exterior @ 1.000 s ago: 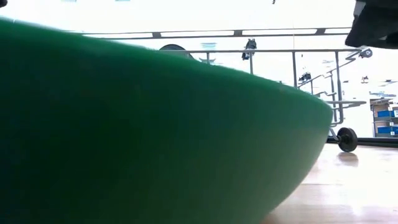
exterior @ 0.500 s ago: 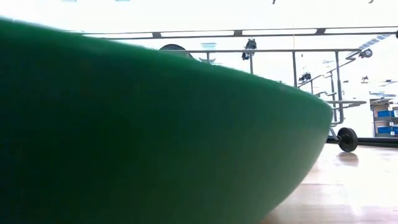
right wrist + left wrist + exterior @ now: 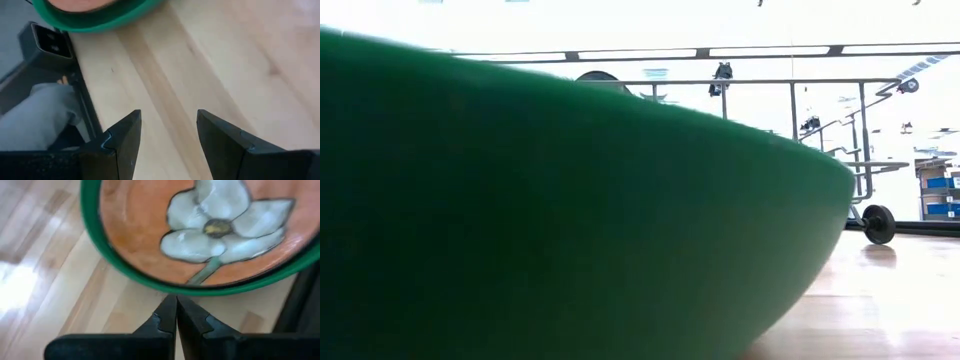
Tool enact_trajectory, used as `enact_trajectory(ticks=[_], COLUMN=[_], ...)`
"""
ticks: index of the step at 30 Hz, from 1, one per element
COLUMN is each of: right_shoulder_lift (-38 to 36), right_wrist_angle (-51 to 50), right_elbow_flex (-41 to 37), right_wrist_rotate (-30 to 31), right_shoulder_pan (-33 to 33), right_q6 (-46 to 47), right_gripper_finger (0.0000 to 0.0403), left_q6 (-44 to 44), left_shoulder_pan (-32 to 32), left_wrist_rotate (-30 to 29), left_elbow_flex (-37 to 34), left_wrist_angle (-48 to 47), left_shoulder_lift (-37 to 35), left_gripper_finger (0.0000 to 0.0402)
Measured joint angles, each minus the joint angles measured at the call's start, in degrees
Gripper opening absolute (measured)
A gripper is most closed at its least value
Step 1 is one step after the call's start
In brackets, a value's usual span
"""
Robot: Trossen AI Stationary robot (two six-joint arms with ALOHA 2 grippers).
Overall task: Sort dishes
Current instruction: Put the orange floral plate into the dish rack
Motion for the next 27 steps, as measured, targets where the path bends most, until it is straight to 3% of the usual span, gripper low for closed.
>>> enact_trajectory(ticks=[7, 19, 27], right_shoulder_lift=[4.77, 6.78, 10.08], right_wrist_angle=[10.46, 11.82, 11.88], right_elbow_flex=[0.41, 6.96, 9.73], right_wrist_rotate=[1.21, 12.24, 12.57], right_shoulder_pan=[-1.85, -3.67, -6.03], right_q6=[-3.89, -8.66, -5.21], right_gripper_finger=[0.0183, 0.0183, 0.0183], left_q6=[-1.24, -0.59, -0.29], left_shoulder_pan=[-0.22, -0.25, -0.25], left_wrist_rotate=[-0.69, -2.24, -3.51], left_elbow_flex=[-0.15, -1.07, -3.69], left_wrist_angle=[-3.37, -6.62, -6.7], left_shoulder_lift=[2.13, 2.54, 2.54], left_gripper_finger=[0.0, 0.0, 0.0])
